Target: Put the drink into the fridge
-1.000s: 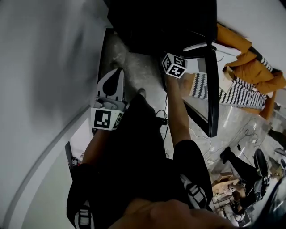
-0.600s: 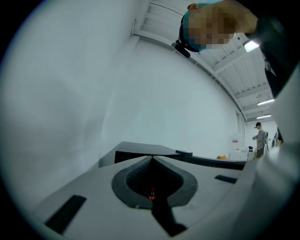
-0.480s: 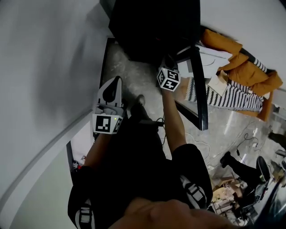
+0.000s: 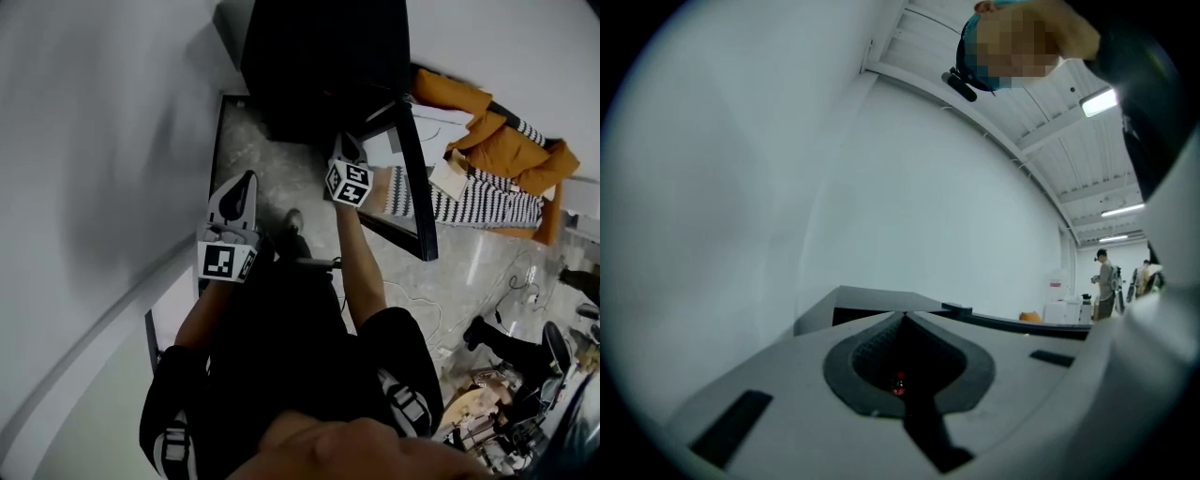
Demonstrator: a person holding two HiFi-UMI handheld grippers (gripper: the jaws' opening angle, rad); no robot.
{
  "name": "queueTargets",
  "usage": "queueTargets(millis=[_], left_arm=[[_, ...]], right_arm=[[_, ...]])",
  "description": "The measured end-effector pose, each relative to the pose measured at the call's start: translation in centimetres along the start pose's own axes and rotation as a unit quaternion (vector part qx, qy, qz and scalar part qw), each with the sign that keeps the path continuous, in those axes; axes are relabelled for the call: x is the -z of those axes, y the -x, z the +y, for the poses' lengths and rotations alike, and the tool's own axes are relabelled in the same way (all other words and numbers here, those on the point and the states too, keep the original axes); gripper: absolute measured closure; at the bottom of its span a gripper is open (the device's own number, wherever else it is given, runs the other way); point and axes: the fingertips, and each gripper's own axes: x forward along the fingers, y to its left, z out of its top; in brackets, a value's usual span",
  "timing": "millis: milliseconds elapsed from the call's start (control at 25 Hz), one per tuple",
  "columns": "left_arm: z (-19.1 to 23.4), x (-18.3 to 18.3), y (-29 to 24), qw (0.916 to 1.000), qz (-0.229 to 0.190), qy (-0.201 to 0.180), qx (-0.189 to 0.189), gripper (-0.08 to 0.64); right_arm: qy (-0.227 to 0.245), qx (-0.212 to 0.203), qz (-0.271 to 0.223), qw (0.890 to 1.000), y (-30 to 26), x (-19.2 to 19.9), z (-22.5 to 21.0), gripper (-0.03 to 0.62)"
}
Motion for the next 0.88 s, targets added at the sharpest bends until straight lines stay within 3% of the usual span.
queueTargets(millis=[440,880], left_arm=[[1.2,-2.7,4.3,0.9993,-0.004,0.0,0.038,0.555],[0.8,-2.7,7.7,0.9991,0.004,0.009,0.042,0.555]], right_arm=[[0.01,-0.013,0.0,1.0,8.4,-1.2,7.0,0.591],[0.023,-0.019,-0.022,0.999,17.5,-3.9,11.2,0.591]])
